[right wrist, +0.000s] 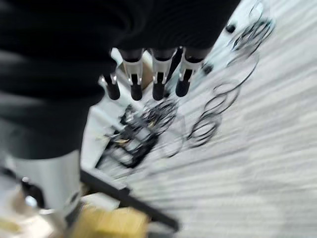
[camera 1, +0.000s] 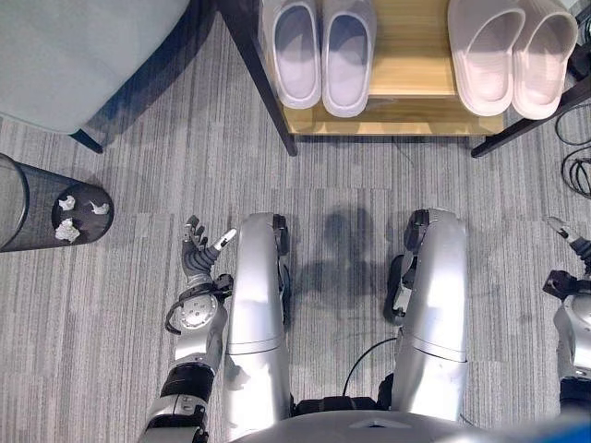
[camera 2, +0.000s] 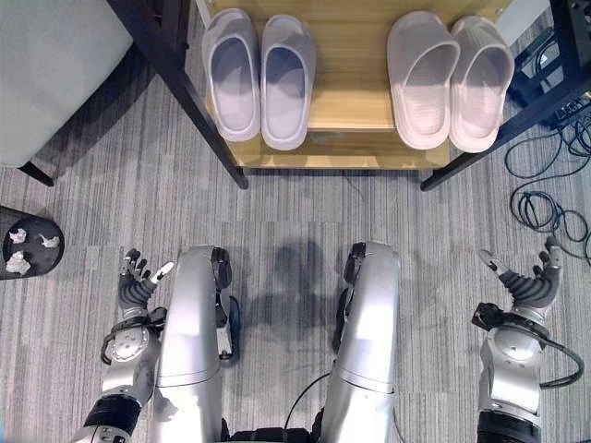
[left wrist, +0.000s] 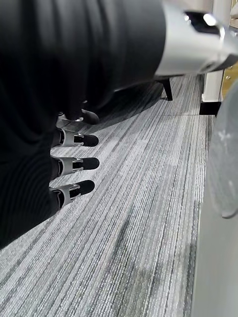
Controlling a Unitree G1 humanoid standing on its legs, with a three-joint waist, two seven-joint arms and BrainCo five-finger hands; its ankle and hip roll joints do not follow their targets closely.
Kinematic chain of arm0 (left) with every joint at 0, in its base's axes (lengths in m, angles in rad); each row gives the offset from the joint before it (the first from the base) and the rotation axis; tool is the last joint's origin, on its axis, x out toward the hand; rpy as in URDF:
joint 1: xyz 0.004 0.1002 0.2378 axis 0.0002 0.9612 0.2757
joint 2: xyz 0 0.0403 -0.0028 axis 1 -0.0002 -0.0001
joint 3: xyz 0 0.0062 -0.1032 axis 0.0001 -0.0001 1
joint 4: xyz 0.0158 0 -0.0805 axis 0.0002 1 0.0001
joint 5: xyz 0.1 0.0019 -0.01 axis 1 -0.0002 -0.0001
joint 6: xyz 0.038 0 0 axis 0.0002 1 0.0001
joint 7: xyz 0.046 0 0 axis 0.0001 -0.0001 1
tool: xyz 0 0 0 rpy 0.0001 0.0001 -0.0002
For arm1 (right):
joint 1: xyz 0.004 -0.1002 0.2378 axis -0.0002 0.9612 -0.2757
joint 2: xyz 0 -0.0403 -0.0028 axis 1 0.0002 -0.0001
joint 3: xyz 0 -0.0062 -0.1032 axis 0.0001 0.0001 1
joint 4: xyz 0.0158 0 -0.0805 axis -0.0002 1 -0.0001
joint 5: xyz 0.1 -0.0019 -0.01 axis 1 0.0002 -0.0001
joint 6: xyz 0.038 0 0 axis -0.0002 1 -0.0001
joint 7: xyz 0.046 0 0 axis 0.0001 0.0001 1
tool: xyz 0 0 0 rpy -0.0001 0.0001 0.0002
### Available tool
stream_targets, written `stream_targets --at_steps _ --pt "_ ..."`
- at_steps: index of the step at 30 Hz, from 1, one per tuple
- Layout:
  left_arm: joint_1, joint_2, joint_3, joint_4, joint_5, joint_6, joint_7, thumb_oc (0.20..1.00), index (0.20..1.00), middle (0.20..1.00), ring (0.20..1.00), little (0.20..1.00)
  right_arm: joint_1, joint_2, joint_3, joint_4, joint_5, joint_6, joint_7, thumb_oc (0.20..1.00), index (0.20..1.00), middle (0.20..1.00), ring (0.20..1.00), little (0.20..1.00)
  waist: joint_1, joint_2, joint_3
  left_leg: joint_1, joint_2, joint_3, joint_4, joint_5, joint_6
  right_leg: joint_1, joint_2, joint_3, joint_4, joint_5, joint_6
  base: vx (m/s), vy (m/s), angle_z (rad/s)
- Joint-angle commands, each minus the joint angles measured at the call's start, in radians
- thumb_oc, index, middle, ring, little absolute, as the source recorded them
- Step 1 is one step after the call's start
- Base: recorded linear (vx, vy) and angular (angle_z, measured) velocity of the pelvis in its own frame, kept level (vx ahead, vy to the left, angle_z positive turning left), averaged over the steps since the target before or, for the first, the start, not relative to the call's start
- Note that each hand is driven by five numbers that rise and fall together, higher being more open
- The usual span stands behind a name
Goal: Arrange the slippers neatly on the shoe rack.
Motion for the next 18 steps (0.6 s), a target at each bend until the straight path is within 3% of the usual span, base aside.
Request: stream_targets --at_steps 1,2,3,4,6,8,10,14,15,16,18 --pt "-0.016 -0.013 -0.034 -0.036 -0.01 -0.03 -0.029 1.0 1.0 1.0 1.0 1.0 -0.067 -0.042 0.008 -0.099 -0.015 -0.05 -0.019 1.0 1.0 1.0 1.0 1.0 0.04 0.01 -0.019 -0.124 -0.036 -0.084 0.015 0.077 0.127 0.021 0.008 0.091 -0.175 0.276 -0.035 -0.08 0.006 0.03" --pt "-0.011 -0.012 -0.036 -0.033 -0.012 -0.021 -0.038 1.0 1.0 1.0 1.0 1.0 -0.072 -0.049 0.023 -0.087 -0.018 -0.057 -0.014 1.0 1.0 1.0 1.0 1.0 0.042 0.013 -0.024 -0.124 -0.037 -0.083 -0.012 0.087 0.129 0.025 0.003 0.085 -0.198 0.285 -0.032 -0.07 0.044 0.04" --pt "-0.003 -0.011 -0.032 0.01 -0.027 -0.009 -0.058 1.0 1.0 1.0 1.0 1.0 -0.063 -0.059 0.101 0.027 -0.007 -0.069 0.029 1.0 1.0 1.0 1.0 1.0 0.041 0.033 -0.101 -0.124 -0.043 -0.061 -0.176 0.135 0.16 0.042 -0.024 0.036 -0.352 0.315 -0.013 -0.02 0.034 -0.05" --pt "-0.003 -0.011 -0.032 0.01 -0.027 -0.009 -0.058 1.0 1.0 1.0 1.0 1.0 -0.064 -0.059 0.101 0.027 -0.007 -0.07 0.029 1.0 1.0 1.0 1.0 1.0 0.041 0.032 -0.101 -0.124 -0.043 -0.06 -0.177 0.136 0.16 0.041 -0.024 0.036 -0.353 0.317 -0.013 -0.08 0.059 -0.07" --pt "0.018 -0.002 -0.032 0.038 -0.034 0.012 -0.097 1.0 1.0 1.0 1.0 1.0 0.002 -0.025 0.128 0.238 0.012 -0.039 0.083 1.0 1.0 1.0 1.0 1.0 0.045 0.044 -0.25 -0.123 -0.042 -0.047 -0.386 0.21 0.157 0.068 -0.068 -0.064 -0.535 0.341 0.004 -0.09 0.012 0.13" --pt "0.061 -0.001 -0.035 0.05 -0.023 0.01 -0.105 1.0 1.0 1.0 1.0 1.0 0.055 -0.011 0.118 0.326 0.014 -0.046 0.086 1.0 1.0 1.0 1.0 1.0 0.047 0.041 -0.307 -0.075 -0.043 -0.049 -0.479 0.239 0.148 0.137 -0.082 -0.12 -0.636 0.35 0.001 -0.03 -0.048 0.52" --pt "0.098 -0.009 -0.041 0.098 -0.015 0.003 -0.113 1.0 1.0 1.0 1.0 1.0 0.099 0.011 0.125 0.443 0.019 -0.05 0.094 1.0 1.0 1.0 1.0 1.0 0.05 0.031 -0.344 0.029 -0.037 -0.039 -0.588 0.265 0.138 0.256 -0.081 -0.173 -0.773 0.368 -0.002 -0.05 -0.084 0.21" --pt "0.134 -0.027 -0.034 0.374 0.041 -0.012 -0.103 1.0 1.0 1.0 1.0 1.0 0.158 0.134 0.161 0.837 0.025 -0.066 0.122 1.0 1.0 1.0 1.0 1.0 0.053 -0.012 -0.44 0.375 -0.054 -0.059 -0.939 0.353 0.1 0.607 -0.06 -0.286 -1.122 0.424 0.001 0.07 -0.092 0.0" --pt "0.133 -0.026 -0.034 0.375 0.041 -0.012 -0.103 1.0 1.0 1.0 1.0 1.0 0.157 0.134 0.161 0.838 0.025 -0.067 0.122 1.0 1.0 1.0 1.0 1.0 0.053 -0.011 -0.437 0.378 -0.054 -0.059 -0.941 0.354 0.1 0.611 -0.06 -0.288 -1.125 0.425 0.001 0.15 -0.127 0.32" --pt "0.144 -0.038 -0.031 0.481 0.059 -0.009 -0.095 1.0 1.0 1.0 1.0 1.0 0.173 0.166 0.179 0.929 0.027 -0.069 0.137 1.0 1.0 1.0 1.0 1.0 0.054 -0.025 -0.467 0.48 -0.055 -0.064 -1.073 0.421 0.087 0.714 -0.046 -0.313 -1.248 0.485 -0.007 0.16 -0.109 0.39" --pt "0.177 -0.064 -0.024 0.61 0.1 0.008 -0.068 1.0 1.0 1.0 1.0 1.0 0.202 0.221 0.225 1.019 0.019 -0.062 0.165 1.0 1.0 1.0 1.0 1.0 0.058 -0.045 -0.512 0.691 -0.076 -0.085 -1.262 0.475 0.088 0.923 -0.024 -0.361 -1.43 0.547 -0.01 0.31 -0.133 0.24"
